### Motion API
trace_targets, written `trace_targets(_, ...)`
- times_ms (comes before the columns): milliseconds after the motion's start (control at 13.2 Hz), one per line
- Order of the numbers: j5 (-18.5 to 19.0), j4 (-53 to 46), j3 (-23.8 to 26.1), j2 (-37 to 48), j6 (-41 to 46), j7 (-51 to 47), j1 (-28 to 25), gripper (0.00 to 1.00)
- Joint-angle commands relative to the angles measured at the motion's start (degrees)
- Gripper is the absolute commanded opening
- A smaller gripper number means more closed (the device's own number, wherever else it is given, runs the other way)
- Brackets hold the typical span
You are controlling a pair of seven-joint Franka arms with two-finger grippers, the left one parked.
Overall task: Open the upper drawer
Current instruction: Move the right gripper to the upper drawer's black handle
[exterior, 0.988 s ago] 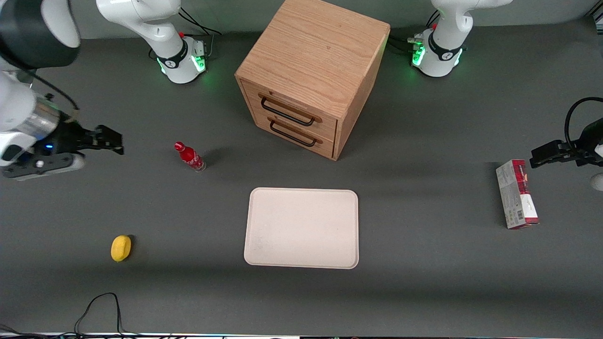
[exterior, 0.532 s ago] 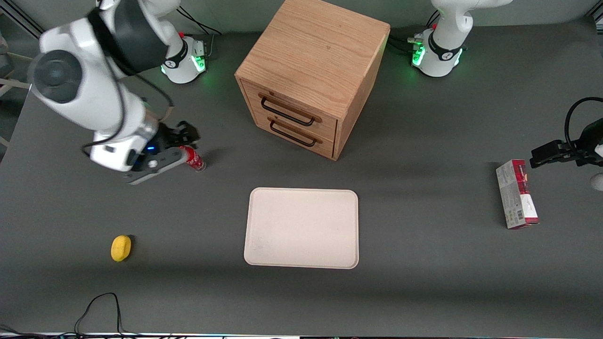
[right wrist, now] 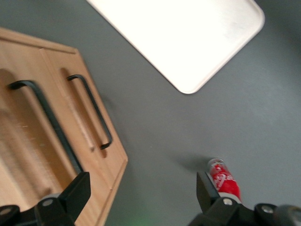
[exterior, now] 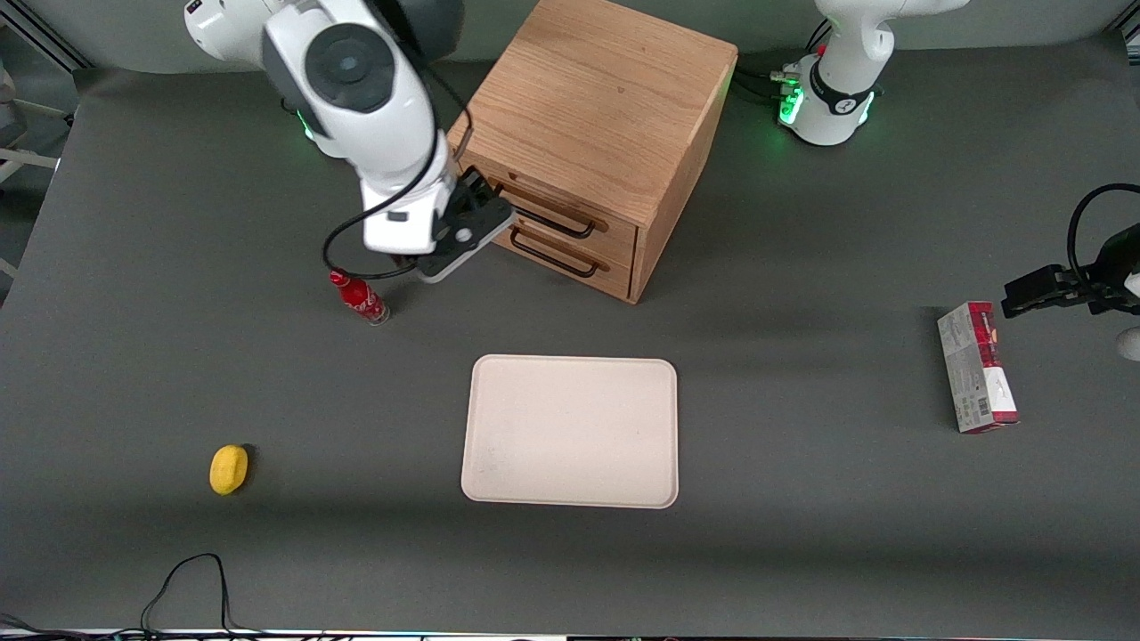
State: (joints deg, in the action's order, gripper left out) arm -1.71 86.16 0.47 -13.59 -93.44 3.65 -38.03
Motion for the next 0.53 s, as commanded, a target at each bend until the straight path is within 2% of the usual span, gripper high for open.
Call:
trace_targets(0, -0.92, -1.43, -0.65, -1.26, -0.60, -0.31, -3.27, 1.00)
trace_targets(228, -1.19, -1.25, -0.47, -1.35, -0.60, -0.13, -4.42, 1.00)
trace_targets(456, -7.32, -1.08, -0.20, -0.91, -0.60, 2.92, -4.34, 1.00)
